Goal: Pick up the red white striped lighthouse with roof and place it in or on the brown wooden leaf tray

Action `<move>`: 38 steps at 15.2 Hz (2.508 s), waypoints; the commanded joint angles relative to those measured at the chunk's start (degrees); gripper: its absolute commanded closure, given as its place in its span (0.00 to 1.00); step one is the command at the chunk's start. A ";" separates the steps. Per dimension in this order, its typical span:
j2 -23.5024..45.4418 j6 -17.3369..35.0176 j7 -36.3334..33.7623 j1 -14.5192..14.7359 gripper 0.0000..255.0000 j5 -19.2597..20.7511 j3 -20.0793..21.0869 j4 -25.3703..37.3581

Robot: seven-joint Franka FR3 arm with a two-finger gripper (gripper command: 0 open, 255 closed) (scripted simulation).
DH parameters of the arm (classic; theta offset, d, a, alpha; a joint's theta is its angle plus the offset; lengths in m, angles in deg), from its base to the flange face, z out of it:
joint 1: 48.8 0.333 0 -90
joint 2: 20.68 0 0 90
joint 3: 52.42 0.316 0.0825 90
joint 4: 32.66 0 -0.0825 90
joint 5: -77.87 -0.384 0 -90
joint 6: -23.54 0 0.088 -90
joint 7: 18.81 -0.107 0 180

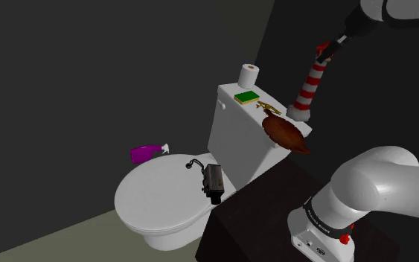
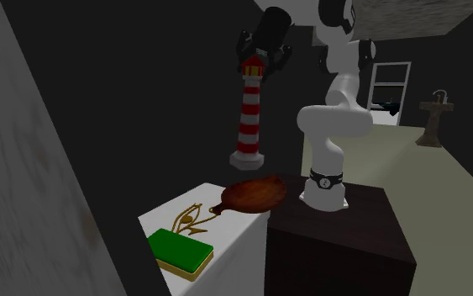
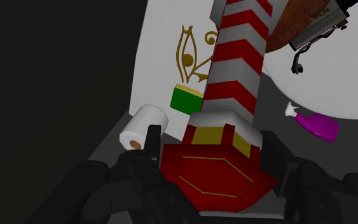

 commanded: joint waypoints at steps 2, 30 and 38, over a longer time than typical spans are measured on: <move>-0.87 1.87 -0.24 -0.33 1.00 0.56 -0.44 -2.68; -6.36 0.81 -0.76 -1.10 0.00 0.51 0.62 -7.35; -6.36 0.81 -0.75 -1.11 0.00 0.49 0.62 -7.35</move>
